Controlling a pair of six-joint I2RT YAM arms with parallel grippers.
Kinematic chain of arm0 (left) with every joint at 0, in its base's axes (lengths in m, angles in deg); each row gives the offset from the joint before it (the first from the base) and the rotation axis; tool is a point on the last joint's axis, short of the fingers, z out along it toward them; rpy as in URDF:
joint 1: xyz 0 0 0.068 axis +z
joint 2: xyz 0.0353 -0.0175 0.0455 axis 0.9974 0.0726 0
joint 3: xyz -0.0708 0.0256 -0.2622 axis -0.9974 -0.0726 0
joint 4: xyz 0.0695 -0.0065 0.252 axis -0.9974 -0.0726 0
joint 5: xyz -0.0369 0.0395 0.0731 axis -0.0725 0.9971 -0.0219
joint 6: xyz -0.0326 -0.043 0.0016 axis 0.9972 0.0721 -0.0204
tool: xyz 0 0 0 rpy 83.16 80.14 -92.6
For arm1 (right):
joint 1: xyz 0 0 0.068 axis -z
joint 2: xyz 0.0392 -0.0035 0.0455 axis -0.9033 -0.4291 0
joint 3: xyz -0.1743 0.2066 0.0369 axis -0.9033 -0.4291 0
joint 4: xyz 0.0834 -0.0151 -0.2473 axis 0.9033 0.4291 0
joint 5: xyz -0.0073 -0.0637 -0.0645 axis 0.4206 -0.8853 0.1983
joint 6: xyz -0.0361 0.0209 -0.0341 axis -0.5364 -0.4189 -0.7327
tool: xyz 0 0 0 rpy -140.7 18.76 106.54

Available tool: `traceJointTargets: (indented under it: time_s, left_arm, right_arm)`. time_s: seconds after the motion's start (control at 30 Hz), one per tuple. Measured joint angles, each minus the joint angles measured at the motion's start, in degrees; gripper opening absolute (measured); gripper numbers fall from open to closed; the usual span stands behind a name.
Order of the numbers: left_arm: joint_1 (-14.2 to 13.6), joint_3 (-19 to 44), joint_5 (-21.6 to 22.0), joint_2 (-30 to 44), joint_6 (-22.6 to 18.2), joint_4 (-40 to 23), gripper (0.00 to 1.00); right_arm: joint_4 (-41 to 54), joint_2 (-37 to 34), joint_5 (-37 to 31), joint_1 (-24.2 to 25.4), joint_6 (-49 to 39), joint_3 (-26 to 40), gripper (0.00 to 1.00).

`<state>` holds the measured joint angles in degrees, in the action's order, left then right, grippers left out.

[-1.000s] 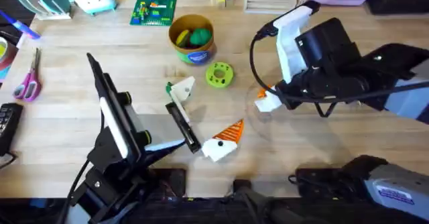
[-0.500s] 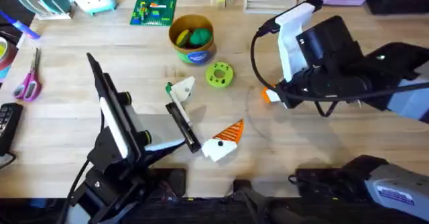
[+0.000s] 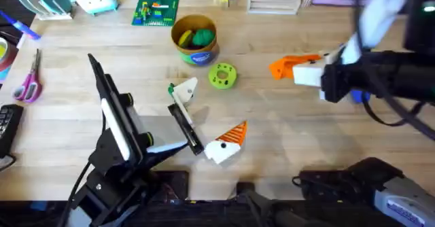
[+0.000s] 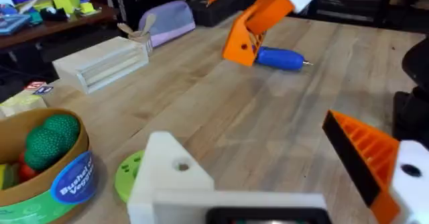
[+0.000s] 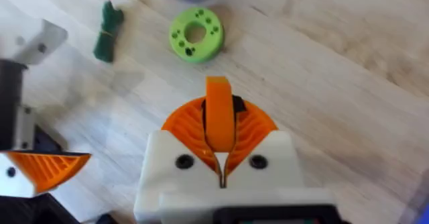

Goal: Pick up the gripper from the table and insert it into the empty holder that is missing its gripper. Then pick up a screw, insert it into the mounting hole, and use the screwdriver to tighten it. Finally, clean up the table by picking up the vegetable and placing it into the bucket.

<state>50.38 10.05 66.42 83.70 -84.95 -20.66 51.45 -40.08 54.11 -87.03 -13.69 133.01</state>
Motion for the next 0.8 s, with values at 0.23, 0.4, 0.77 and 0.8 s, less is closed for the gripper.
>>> traceJointTargets:
  time_s: [0.23, 0.4, 0.77, 0.8]
  left_arm:
    - [0.0, -0.02, 0.0, 0.0, 0.0, 0.0, 0.991]
    - [0.0, 0.0, 0.0, 0.0, 0.0, 0.0, 0.991]
    - [0.0, 0.0, 0.0, 0.0, 0.0, 0.0, 0.991]
    - [0.0, -0.01, 0.0, 0.0, 0.0, 0.0, 0.991]
  right_arm:
    - [-20.7, 3.53, 19.61, 8.79, 11.59, -11.57, 0.009]
    - [-38.7, -1.89, 32.28, 10.71, 27.93, -20.3, 0.009]
    - [-63.47, -20.57, 47.53, 5.39, 49.4, -21.12, 0.009]
    - [-66.04, -22.23, 48.23, 4.7, 51.32, -21.12, 0.009]
